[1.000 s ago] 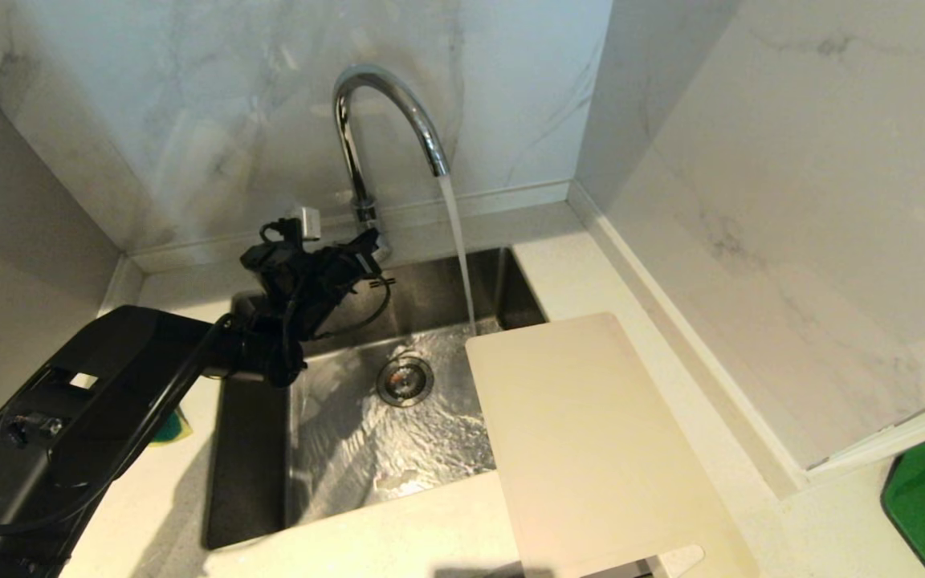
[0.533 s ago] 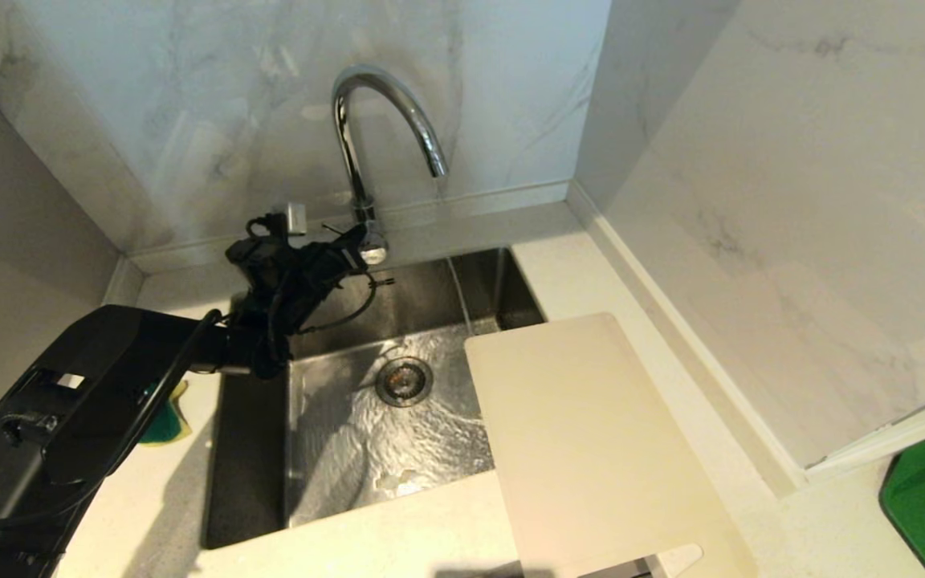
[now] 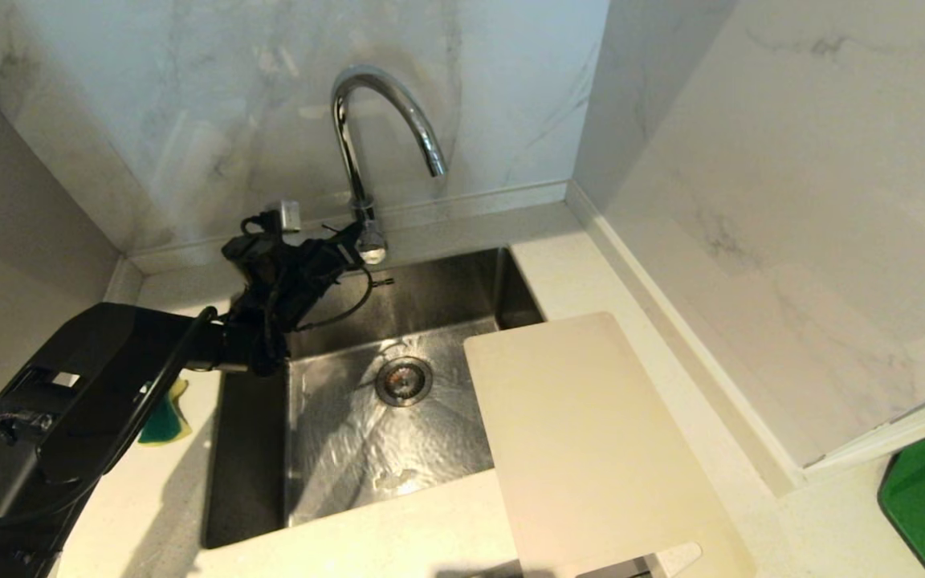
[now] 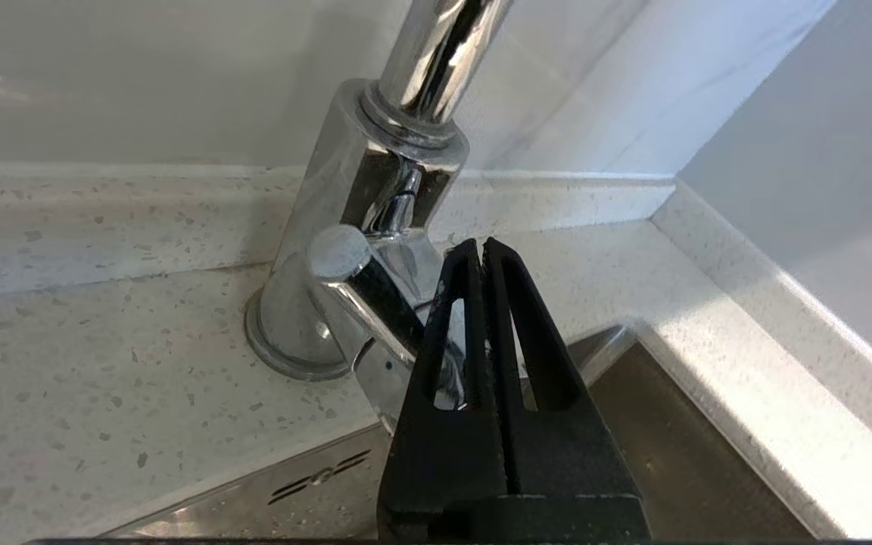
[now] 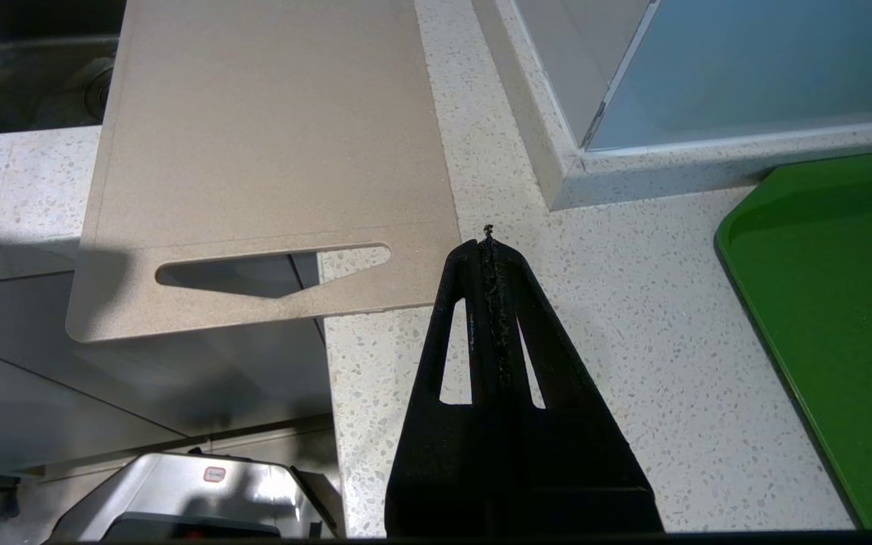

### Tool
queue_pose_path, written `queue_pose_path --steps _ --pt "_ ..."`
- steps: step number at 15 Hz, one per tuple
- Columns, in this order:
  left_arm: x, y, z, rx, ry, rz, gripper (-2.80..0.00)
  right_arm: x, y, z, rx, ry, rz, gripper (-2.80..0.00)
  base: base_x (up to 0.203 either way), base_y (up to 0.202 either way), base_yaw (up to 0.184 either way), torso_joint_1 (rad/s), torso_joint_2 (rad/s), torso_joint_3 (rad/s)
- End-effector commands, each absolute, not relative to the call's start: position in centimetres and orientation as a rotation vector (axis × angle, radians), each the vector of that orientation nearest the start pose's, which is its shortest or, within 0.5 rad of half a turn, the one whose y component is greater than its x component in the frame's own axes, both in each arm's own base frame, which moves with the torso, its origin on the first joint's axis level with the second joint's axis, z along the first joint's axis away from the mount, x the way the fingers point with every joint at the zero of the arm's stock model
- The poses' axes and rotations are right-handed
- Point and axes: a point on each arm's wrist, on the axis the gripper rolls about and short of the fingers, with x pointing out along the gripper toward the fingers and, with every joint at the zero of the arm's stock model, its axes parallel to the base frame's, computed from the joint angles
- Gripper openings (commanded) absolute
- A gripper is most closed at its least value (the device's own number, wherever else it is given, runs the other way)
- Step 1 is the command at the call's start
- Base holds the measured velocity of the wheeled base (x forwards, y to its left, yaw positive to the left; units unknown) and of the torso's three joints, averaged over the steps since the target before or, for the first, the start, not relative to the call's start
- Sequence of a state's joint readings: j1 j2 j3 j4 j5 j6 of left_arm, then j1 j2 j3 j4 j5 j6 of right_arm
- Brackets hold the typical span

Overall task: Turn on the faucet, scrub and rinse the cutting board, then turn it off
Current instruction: Turn off the tap

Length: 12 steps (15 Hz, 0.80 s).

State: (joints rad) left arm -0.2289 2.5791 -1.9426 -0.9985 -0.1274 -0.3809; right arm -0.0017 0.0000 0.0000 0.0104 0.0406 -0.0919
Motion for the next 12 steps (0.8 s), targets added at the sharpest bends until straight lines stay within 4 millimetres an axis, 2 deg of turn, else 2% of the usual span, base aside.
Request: queue_pose_path --steps 1,3,6,9,12 --pt "51.8 -12.8 15.7 -0.397 -0.302 -0.429 -2.80 -2.3 0.1 7.4 -0.093 0.009 0.040 -2.80 0.000 0.000 0.000 0.000 0.00 0.000" --pt "51.2 -13.9 16.6 -0.406 -0.314 -0.451 -2.80 -2.3 0.1 7.4 -0.092 0.009 0.040 -2.80 0.000 0.000 0.000 0.000 0.00 0.000" --pt "49.1 -16.4 19.8 -0.430 -0.358 -0.487 -2.80 -2.3 0.1 7.4 -0.090 0.009 0.040 -2.80 0.000 0.000 0.000 0.000 0.00 0.000" --pt "45.7 -16.9 23.6 -0.454 -0.369 -0.517 -2.80 -2.3 0.1 7.4 -0.089 0.009 0.040 -2.80 0.000 0.000 0.000 0.000 0.00 0.000" --pt "41.0 -16.1 27.8 -0.459 -0.383 -0.541 -2.80 -2.3 0.1 7.4 -0.089 0.009 0.040 -2.80 0.000 0.000 0.000 0.000 0.00 0.000"
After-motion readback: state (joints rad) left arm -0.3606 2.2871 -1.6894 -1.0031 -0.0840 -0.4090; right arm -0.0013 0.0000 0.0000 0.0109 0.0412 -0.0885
